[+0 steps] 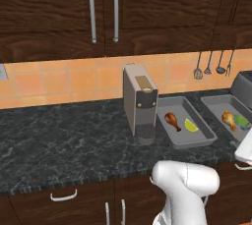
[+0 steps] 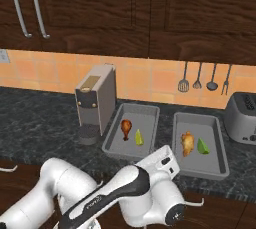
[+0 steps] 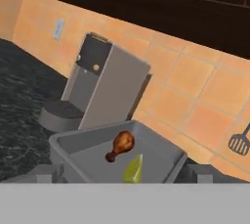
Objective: Place one lemon wedge and one chicken drumstick in each tupperware on the nearby counter, to pack two identical lunches.
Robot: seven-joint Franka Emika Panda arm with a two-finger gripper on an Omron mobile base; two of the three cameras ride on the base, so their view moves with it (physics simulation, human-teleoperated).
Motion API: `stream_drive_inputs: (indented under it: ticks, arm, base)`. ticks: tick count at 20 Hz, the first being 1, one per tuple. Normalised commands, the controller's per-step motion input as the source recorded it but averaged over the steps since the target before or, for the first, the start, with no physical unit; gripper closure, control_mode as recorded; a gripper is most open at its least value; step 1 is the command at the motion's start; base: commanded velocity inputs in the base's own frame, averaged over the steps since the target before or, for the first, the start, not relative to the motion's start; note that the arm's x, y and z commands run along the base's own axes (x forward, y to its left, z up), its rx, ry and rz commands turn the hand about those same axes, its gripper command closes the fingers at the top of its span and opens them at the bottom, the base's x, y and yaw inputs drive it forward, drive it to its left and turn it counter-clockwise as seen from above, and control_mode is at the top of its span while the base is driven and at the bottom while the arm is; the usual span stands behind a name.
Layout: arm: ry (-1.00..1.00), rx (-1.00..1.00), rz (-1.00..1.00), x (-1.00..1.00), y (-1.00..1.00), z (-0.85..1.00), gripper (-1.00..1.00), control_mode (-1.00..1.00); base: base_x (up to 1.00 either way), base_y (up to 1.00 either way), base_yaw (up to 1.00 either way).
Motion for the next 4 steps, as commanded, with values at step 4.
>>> stream_drive_inputs:
  ticks: [4]
  arm:
    - [0.05, 0.24, 0.00, 0.00, -0.37, 0.64, -1.00, -1.00]
  base:
    - [0.00, 0.00, 0.00]
